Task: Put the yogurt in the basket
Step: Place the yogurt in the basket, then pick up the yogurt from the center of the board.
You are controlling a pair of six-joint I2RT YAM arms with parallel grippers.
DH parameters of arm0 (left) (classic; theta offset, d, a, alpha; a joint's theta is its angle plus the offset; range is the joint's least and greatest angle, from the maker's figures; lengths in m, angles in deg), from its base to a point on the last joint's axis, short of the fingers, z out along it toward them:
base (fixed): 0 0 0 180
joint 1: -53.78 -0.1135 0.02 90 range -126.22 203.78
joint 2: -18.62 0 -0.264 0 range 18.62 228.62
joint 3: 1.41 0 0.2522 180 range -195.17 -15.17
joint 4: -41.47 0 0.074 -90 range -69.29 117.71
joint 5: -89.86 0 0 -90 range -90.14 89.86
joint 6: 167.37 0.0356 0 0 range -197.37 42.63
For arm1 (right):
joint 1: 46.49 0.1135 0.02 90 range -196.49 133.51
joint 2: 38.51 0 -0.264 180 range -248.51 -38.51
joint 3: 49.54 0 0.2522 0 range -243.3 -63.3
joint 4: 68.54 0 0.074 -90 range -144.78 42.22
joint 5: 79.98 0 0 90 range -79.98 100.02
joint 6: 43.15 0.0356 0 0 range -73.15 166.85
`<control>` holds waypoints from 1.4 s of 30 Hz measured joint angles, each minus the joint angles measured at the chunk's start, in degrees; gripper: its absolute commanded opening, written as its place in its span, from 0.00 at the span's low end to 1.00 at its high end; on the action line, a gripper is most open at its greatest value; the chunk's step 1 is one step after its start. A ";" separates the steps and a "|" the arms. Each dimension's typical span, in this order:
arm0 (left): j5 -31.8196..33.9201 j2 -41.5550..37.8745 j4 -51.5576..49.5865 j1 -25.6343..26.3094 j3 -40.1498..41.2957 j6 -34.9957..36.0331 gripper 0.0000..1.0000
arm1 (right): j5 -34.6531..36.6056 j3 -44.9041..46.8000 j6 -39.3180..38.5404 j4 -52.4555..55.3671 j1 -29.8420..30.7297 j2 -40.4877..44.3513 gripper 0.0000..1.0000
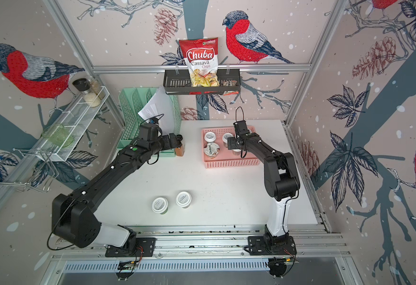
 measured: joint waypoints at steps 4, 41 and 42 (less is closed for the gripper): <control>0.37 -0.42 0.07 0.00 0.33 0.00 0.96 | -0.50 -1.01 0.02 1.33 0.26 1.90 0.88; 4.42 -1.86 -1.57 -5.11 3.41 -1.27 0.96 | -2.45 19.65 -2.86 1.95 50.82 18.51 1.00; 4.42 -1.86 -1.57 -5.11 3.41 -1.27 0.96 | -2.47 19.65 -2.78 1.95 50.84 18.36 1.00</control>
